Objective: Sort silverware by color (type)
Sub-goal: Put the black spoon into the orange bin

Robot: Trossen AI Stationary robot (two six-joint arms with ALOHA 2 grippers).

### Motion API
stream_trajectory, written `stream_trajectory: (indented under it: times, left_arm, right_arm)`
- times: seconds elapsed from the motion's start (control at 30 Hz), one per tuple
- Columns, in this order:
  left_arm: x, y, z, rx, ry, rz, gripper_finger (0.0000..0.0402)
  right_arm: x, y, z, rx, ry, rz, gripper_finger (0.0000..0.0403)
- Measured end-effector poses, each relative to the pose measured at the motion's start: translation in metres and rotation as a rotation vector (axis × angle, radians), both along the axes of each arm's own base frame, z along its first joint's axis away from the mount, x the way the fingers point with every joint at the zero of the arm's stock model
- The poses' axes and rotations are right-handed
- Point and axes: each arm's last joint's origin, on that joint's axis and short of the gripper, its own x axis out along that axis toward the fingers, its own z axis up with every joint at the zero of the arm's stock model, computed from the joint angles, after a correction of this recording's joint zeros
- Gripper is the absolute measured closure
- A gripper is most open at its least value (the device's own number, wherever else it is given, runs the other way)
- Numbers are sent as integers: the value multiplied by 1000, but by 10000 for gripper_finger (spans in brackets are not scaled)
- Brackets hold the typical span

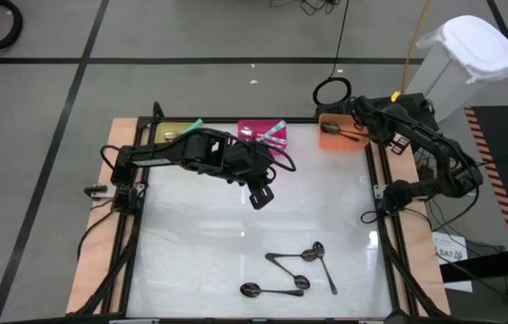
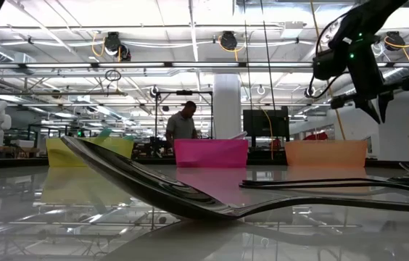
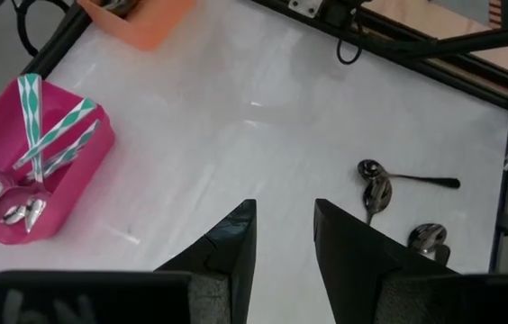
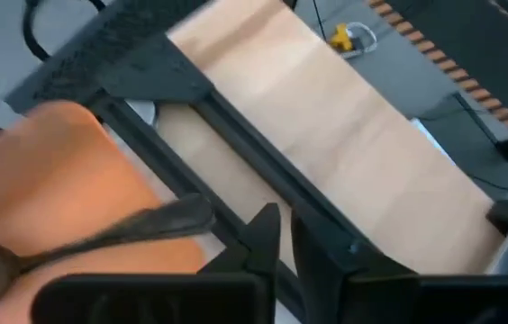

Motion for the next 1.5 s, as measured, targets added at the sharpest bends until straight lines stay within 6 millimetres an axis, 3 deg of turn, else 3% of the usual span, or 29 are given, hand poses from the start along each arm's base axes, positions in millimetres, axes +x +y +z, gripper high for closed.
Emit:
stream_trajectory:
  times: [0.2,0.87,1.5]
  left_arm:
    - [0,-3,0,2,0,-10,289]
    - [-1,-9,0,-1,0,-21,288]
    - [0,-3,0,1,0,-8,289]
  right_arm:
    - [-2,4,-6,76,39,-65,384]
    - [10,-14,-29,139,6,-19,385]
    - [9,-14,-26,73,28,-62,385]
